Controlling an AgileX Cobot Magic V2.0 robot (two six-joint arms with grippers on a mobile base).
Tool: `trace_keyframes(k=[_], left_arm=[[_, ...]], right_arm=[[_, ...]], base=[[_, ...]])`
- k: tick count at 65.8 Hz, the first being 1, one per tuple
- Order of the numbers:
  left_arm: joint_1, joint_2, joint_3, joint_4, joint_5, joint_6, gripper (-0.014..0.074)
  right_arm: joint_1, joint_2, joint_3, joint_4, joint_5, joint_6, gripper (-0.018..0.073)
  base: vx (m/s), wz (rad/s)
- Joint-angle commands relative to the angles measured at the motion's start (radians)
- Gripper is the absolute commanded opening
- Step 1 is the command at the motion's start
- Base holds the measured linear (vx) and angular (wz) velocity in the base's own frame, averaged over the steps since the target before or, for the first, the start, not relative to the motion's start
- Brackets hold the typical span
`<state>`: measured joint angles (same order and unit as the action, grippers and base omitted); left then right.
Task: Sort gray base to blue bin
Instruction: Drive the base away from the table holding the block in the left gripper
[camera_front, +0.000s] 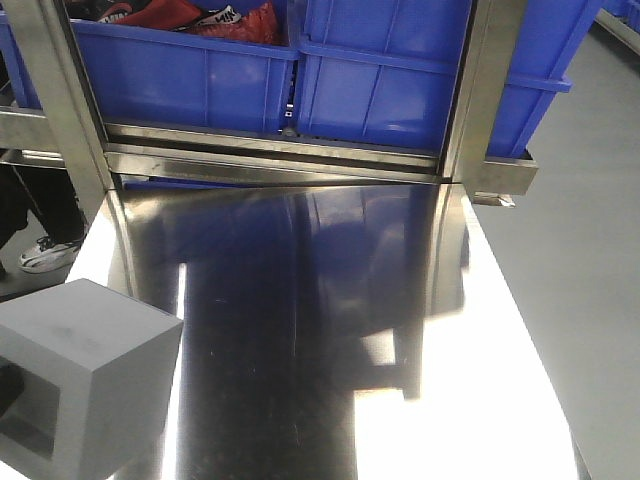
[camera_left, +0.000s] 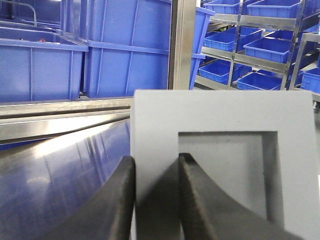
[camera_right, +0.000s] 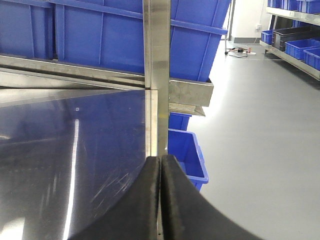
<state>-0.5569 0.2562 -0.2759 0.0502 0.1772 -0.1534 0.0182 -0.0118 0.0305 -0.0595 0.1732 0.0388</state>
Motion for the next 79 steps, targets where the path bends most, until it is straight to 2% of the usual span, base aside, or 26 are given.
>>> trace_keyframes(k=[1,35,79], left_arm=[[-0.005,0.007,-0.034,-0.002,-0.115,-0.006,-0.0006],[-0.005,0.007,-0.034,-0.002,-0.115,-0.006,-0.0006],[-0.005,0.007,-0.034,-0.002,-0.115,-0.006,-0.0006]], right_arm=[[-0.005,-0.011,0.014,-0.006,-0.074,-0.005,-0.0009],[-0.005,-0.011,0.014,-0.006,-0.074,-0.005,-0.0009],[-0.005,-0.011,0.014,-0.006,-0.074,-0.005,-0.0009]], base=[[0.0,0.0],[-0.01,-0.08],[-0.08,-0.56]])
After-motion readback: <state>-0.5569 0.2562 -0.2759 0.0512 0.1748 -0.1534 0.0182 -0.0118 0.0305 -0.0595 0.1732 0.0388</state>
